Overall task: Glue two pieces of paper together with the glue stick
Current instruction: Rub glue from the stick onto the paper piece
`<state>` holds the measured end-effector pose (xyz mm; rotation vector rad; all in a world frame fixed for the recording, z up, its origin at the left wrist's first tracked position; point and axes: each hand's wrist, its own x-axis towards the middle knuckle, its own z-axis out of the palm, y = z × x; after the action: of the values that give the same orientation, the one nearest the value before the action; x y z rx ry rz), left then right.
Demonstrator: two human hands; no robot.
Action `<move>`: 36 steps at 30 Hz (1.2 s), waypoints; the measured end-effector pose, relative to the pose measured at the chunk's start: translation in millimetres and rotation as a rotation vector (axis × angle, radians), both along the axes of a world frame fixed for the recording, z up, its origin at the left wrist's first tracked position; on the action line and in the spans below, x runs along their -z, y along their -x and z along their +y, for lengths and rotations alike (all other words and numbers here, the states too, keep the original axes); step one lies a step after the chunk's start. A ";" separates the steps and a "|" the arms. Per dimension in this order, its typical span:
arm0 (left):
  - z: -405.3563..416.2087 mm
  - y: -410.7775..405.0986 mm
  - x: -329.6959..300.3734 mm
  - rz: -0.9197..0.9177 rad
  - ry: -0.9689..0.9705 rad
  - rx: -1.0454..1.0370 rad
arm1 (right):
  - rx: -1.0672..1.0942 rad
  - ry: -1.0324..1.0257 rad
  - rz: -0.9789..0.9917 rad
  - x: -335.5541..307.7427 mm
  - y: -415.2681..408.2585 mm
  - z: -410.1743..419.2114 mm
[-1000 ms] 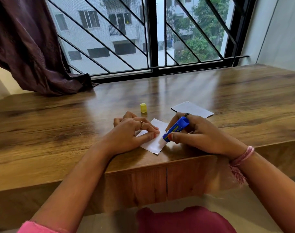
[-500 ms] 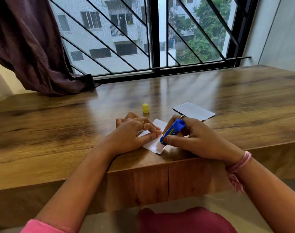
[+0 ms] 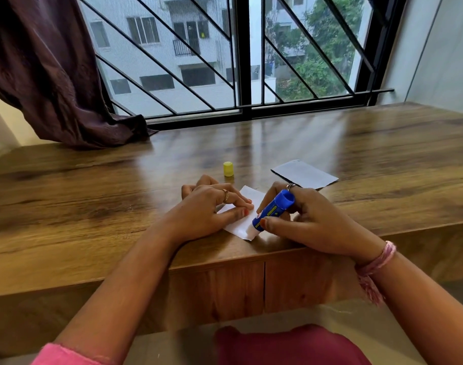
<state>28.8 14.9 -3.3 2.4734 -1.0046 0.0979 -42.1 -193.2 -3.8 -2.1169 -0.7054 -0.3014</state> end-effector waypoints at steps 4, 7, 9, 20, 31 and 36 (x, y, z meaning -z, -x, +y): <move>0.7 1.8 0.7 -0.008 0.017 -0.003 | 0.131 -0.020 -0.030 1.2 -4.2 -2.7; 0.3 1.2 0.4 -0.008 0.010 -0.007 | 0.062 0.010 -0.035 0.2 -0.5 -0.6; 0.3 0.9 0.3 0.000 0.016 -0.001 | 0.029 0.027 -0.035 0.5 0.3 -0.1; 0.4 2.3 0.3 0.010 0.032 0.006 | 0.117 0.014 -0.036 1.6 -1.1 -1.3; 0.8 2.3 0.4 0.013 0.048 0.019 | 0.191 -0.016 -0.014 0.7 -1.4 -1.4; 0.2 2.1 0.7 0.025 0.064 0.035 | 0.099 0.014 -0.012 1.9 1.0 0.9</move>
<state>26.6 15.1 -4.0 2.3924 -1.0185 0.0860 -43.1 -192.3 -5.7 -2.1688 -0.6128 -0.3640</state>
